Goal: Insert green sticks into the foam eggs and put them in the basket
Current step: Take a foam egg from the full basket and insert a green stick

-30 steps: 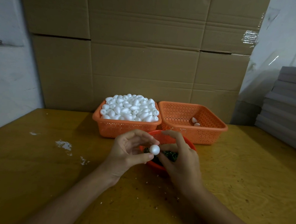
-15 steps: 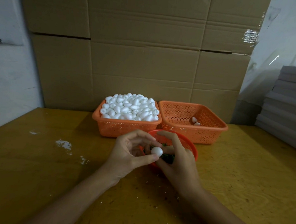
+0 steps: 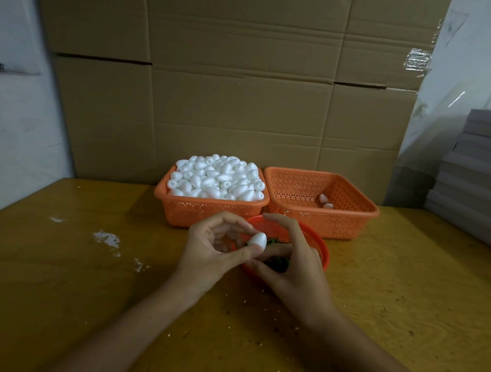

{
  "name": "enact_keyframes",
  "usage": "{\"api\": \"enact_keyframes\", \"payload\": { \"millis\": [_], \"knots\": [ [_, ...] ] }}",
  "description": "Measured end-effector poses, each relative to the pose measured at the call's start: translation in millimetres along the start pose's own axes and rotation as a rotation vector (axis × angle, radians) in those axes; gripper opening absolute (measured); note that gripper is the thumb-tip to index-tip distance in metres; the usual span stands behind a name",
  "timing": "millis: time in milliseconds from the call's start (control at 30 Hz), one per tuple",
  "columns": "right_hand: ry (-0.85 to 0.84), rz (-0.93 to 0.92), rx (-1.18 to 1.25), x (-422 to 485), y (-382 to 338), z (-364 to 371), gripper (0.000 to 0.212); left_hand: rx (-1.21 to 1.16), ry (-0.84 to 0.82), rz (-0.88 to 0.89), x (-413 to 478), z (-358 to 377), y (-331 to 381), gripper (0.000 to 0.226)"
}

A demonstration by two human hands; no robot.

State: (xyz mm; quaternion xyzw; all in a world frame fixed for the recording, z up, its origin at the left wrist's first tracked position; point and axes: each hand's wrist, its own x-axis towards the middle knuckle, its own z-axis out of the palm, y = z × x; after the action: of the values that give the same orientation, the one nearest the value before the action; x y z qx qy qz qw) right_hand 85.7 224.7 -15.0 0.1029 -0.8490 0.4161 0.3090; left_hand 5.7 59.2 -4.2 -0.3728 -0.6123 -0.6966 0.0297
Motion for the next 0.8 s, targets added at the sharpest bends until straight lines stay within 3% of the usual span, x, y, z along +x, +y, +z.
{"api": "enact_keyframes", "payload": {
  "millis": [500,800],
  "knots": [
    [0.049,-0.011,0.022,1.2,0.8,-1.1,0.071,-0.049,0.08,-0.066,1.5,-4.9,-1.0,0.039],
    [0.155,-0.026,0.025,0.9,0.9,-2.6,0.045,-0.095,0.099,-0.076,2.3,-7.2,-1.7,0.046]
  ]
}}
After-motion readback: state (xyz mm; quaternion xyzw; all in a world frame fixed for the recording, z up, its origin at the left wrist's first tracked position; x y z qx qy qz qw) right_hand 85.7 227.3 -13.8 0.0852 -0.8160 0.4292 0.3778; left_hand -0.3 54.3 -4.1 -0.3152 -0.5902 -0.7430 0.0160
